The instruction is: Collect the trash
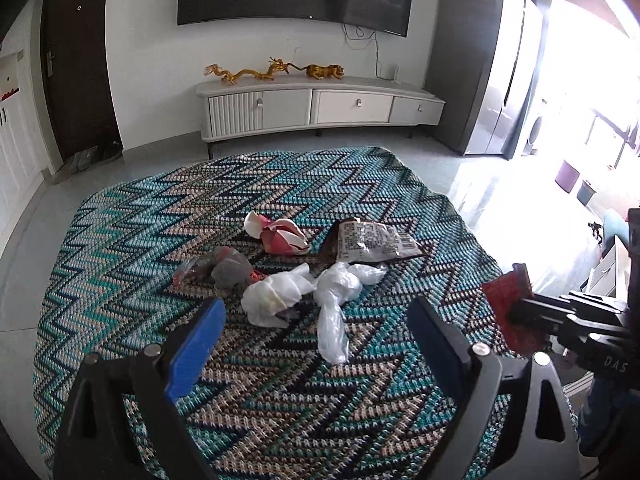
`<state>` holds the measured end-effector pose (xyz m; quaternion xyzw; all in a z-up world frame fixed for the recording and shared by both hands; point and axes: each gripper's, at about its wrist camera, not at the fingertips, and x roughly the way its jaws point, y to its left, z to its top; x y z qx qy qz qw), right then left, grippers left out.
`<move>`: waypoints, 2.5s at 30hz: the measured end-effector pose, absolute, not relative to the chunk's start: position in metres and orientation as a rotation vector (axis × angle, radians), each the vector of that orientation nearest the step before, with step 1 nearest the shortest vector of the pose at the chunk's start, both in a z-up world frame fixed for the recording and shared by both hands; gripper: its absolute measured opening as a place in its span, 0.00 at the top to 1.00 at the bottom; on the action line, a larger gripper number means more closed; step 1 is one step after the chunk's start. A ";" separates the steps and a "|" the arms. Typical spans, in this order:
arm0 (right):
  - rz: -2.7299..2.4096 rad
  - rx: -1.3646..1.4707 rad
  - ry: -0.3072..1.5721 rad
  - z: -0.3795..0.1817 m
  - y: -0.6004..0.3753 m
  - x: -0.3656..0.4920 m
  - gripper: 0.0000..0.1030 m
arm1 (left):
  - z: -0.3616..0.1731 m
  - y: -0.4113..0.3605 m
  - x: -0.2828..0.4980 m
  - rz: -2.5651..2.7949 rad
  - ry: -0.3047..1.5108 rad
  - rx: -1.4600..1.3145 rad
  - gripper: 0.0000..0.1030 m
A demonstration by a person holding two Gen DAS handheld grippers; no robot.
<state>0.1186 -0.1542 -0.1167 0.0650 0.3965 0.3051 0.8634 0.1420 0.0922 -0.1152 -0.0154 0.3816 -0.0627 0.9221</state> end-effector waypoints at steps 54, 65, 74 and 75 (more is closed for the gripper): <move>0.623 0.033 0.588 -0.031 -0.159 0.031 0.84 | -0.011 0.095 0.020 -0.031 0.466 -0.015 0.04; 0.619 0.047 0.569 -0.030 -0.172 0.032 0.84 | -0.014 0.090 0.024 0.011 0.494 -0.016 0.04; 0.610 0.088 0.601 -0.044 -0.179 0.050 0.84 | -0.032 0.099 0.046 0.036 0.552 -0.043 0.04; 0.605 0.097 0.609 -0.047 -0.182 0.054 0.84 | -0.034 0.099 0.049 0.036 0.560 -0.046 0.04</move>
